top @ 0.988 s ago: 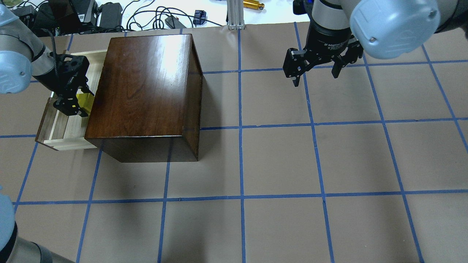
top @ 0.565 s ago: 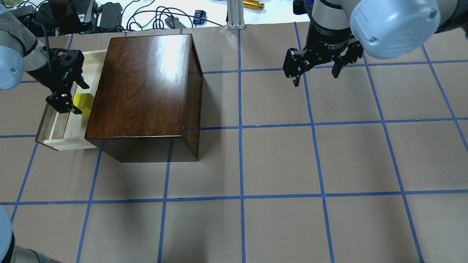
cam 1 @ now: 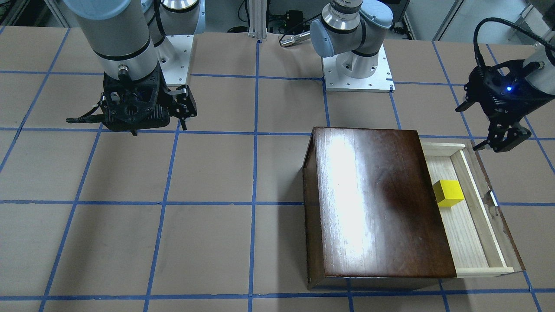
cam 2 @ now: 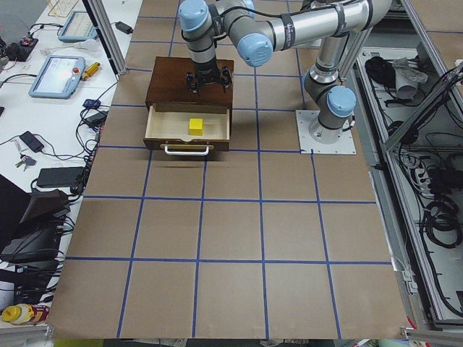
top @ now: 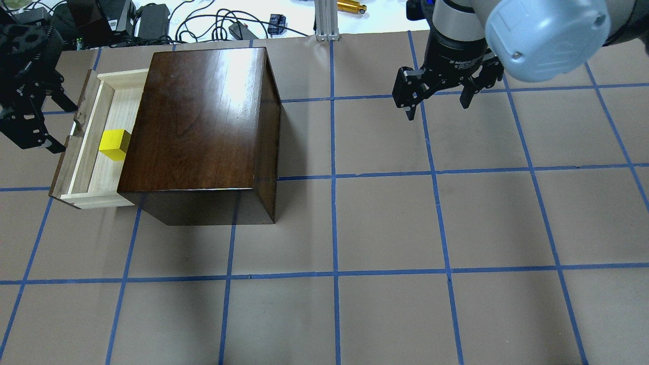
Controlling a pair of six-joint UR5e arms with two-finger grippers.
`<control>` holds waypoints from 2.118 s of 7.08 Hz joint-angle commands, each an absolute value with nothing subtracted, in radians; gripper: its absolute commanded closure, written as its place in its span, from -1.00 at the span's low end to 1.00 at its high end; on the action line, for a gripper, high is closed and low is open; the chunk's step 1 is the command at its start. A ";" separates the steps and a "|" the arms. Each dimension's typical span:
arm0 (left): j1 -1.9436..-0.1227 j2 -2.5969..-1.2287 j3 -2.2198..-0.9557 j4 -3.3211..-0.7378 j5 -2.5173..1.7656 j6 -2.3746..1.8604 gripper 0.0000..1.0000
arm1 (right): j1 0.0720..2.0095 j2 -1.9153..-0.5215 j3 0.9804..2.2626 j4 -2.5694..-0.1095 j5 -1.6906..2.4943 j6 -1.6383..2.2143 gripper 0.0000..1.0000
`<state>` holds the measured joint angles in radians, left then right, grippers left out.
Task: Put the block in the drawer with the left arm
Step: 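Open the left gripper and raise it away from the drawer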
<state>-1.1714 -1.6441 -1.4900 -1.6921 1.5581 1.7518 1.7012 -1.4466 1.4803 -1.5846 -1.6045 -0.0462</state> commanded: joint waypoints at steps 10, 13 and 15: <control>-1.572 -1.629 -1.505 -1.496 1.562 -0.006 -1.00 | 1.701 -1.447 1.480 -1.585 -1.605 -0.046 -1.00; -1.575 -1.628 -1.509 -1.496 1.562 -0.006 -1.00 | 1.701 -1.447 1.480 -1.585 -1.605 -0.048 -1.00; -1.575 -1.624 -1.511 -1.493 1.559 0.005 -1.00 | 1.701 -1.447 1.480 -1.585 -1.605 -0.048 -1.00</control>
<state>-1.5752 -1.6255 -1.5101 -1.4942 1.5602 0.0001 1.7012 -1.4466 1.4803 -1.5846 -1.6045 -0.0474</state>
